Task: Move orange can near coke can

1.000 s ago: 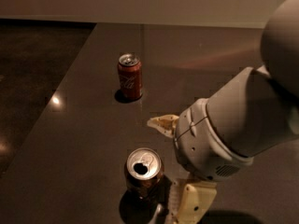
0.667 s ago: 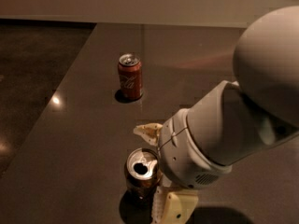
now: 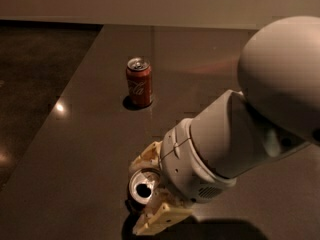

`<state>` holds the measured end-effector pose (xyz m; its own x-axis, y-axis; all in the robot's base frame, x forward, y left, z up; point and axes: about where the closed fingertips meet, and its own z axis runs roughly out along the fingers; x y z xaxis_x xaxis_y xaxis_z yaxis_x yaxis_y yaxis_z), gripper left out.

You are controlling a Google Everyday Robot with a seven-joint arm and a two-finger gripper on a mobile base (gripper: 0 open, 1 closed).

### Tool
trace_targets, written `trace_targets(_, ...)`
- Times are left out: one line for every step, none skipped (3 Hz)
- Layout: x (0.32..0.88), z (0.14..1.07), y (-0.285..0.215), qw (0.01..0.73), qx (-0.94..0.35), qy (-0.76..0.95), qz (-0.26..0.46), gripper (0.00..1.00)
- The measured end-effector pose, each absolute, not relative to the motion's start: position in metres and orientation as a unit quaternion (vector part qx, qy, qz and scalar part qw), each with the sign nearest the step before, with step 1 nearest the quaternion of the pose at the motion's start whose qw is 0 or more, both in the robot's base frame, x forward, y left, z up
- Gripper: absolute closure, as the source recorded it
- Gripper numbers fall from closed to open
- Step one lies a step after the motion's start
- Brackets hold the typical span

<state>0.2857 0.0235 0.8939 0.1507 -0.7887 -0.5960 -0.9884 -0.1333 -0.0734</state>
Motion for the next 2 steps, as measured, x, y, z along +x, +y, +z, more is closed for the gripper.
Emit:
trace_targets(0.300,0.902,0.022,0.239,-0.718,0.619,0.211,0.63)
trace_targets(0.328,0.922,0.019,0.250,-0.708,0.631,0.194,0.86)
